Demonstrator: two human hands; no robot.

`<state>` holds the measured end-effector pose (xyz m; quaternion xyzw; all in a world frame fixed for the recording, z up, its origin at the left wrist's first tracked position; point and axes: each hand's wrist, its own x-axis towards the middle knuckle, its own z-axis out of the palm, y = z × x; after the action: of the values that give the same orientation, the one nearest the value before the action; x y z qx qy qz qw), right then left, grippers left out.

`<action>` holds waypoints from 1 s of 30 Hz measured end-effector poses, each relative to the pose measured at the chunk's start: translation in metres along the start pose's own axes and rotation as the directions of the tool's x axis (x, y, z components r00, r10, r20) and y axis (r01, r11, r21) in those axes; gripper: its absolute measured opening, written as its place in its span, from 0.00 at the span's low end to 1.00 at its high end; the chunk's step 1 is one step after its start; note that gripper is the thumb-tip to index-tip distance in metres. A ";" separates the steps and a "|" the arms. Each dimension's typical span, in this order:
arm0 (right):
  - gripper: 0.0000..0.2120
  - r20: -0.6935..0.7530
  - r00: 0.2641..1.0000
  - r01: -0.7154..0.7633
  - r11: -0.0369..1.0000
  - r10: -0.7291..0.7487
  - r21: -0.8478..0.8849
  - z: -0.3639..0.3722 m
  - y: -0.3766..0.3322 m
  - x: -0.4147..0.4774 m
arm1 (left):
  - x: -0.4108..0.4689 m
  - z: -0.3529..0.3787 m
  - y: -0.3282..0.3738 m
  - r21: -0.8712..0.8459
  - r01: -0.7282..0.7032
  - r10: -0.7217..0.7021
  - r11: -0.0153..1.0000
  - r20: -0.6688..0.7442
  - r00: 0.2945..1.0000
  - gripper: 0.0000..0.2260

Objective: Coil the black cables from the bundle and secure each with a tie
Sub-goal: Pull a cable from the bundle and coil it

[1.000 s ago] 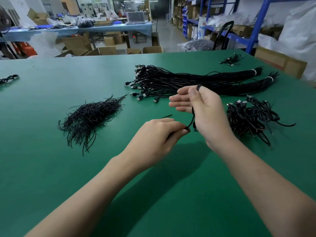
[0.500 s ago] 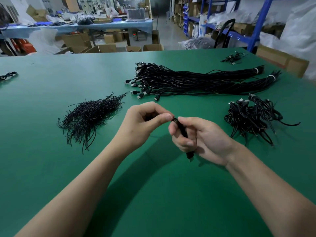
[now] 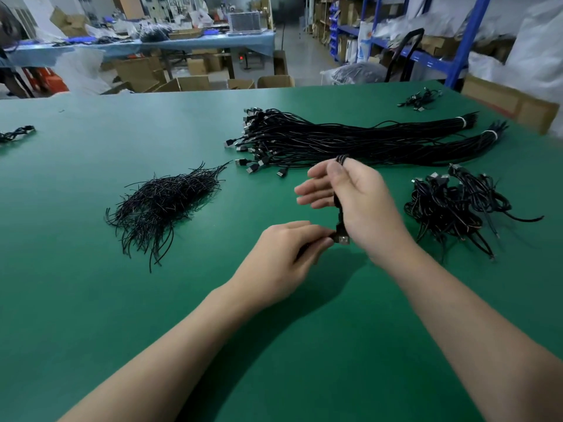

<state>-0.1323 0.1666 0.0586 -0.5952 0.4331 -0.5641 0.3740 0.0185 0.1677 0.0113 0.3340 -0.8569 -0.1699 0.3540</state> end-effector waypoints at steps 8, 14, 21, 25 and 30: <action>0.17 0.216 0.962 -0.052 0.889 0.166 -0.454 -0.003 0.012 -0.016 | 0.000 -0.019 -0.007 0.145 -0.075 0.095 0.987 -0.130 0.987 0.05; 0.20 0.334 0.898 -0.186 0.936 0.285 -0.300 -0.008 0.011 -0.019 | -0.001 -0.019 -0.007 0.120 -0.121 0.140 0.985 -0.163 0.977 0.04; 0.21 0.477 0.828 -0.234 0.955 0.294 -0.182 -0.015 0.014 -0.025 | 0.002 -0.029 -0.016 0.031 -0.106 0.110 0.994 -0.131 0.985 0.06; 0.18 0.512 0.802 -0.278 0.951 0.307 -0.134 -0.022 0.017 -0.029 | 0.004 -0.037 -0.022 -0.047 -0.047 0.038 0.998 -0.166 0.985 0.04; 0.14 0.597 0.741 -0.397 0.917 0.308 0.020 -0.024 0.024 -0.036 | 0.004 -0.038 -0.026 -0.097 0.007 -0.019 0.995 -0.125 0.992 0.04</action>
<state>-0.1581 0.1936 0.0260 -0.6168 0.3599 -0.3034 0.6308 0.0558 0.1443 0.0256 0.3320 -0.8215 -0.1917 0.4220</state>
